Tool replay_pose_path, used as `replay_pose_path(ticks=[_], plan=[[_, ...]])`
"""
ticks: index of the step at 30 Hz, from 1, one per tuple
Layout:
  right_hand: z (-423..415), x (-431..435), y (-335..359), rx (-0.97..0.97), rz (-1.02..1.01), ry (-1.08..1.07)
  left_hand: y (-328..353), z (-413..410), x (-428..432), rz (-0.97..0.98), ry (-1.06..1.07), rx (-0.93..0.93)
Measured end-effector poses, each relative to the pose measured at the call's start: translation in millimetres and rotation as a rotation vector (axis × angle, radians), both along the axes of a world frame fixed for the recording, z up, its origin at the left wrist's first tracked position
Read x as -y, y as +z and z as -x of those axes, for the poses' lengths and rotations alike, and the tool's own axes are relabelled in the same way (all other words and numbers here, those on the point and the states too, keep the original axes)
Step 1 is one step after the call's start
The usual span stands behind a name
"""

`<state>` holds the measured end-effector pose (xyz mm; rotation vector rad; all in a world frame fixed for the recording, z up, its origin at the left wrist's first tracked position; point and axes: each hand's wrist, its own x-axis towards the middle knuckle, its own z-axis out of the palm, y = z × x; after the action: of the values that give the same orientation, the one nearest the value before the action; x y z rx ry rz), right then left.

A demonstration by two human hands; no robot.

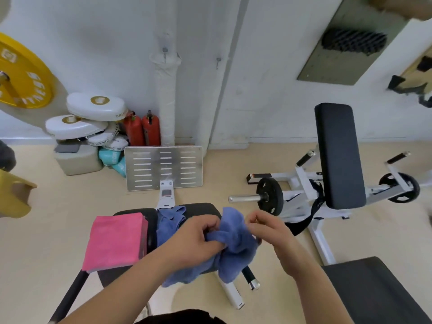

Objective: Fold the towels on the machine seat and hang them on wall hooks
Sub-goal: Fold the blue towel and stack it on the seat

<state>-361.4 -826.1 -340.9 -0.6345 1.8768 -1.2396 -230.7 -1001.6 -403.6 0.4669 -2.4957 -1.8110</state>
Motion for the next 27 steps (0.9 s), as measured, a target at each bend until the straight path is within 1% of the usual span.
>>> replay_pose_path(ticks=[3, 5, 8, 11, 14, 15, 19, 22, 24, 27], plan=[[13.5, -25.9, 0.4, 0.011, -0.060, 0.018, 9.2, 14.4, -38.3, 0.082, 0.034, -0.023], [21.8, -40.7, 0.3, -0.005, -0.071, 0.035, 13.6, 23.7, -61.2, 0.073, 0.033, 0.000], [33.0, -63.7, -2.2, -0.107, -0.027, 0.059, 24.3, 37.0, -96.6, 0.051, 0.023, 0.029], [43.6, -88.3, -5.1, -0.035, 0.077, 0.010, 33.8, 44.5, -122.6, -0.051, 0.046, 0.028], [52.9, -111.1, -6.8, 0.045, 0.121, 0.040, 39.9, 46.4, -135.1, -0.180, 0.084, 0.006], [54.2, -117.9, -7.3, 0.064, 0.122, 0.048, 41.1, 46.1, -138.5, -0.174, 0.100, 0.009], [50.8, -139.0, -7.4, 0.103, 0.133, 0.039, 46.1, 49.9, -157.7, -0.018, 0.087, 0.013], [47.9, -150.4, -7.5, 0.024, 0.123, -0.031, 44.4, 58.2, -178.0, 0.060, 0.089, -0.029], [46.1, -158.9, -6.6, -0.040, 0.152, -0.112, 42.3, 62.2, -189.2, 0.065, 0.104, -0.027], [45.6, -170.2, -1.2, -0.128, 0.177, -0.195, 40.3, 62.9, -196.6, -0.007, 0.007, 0.087]])
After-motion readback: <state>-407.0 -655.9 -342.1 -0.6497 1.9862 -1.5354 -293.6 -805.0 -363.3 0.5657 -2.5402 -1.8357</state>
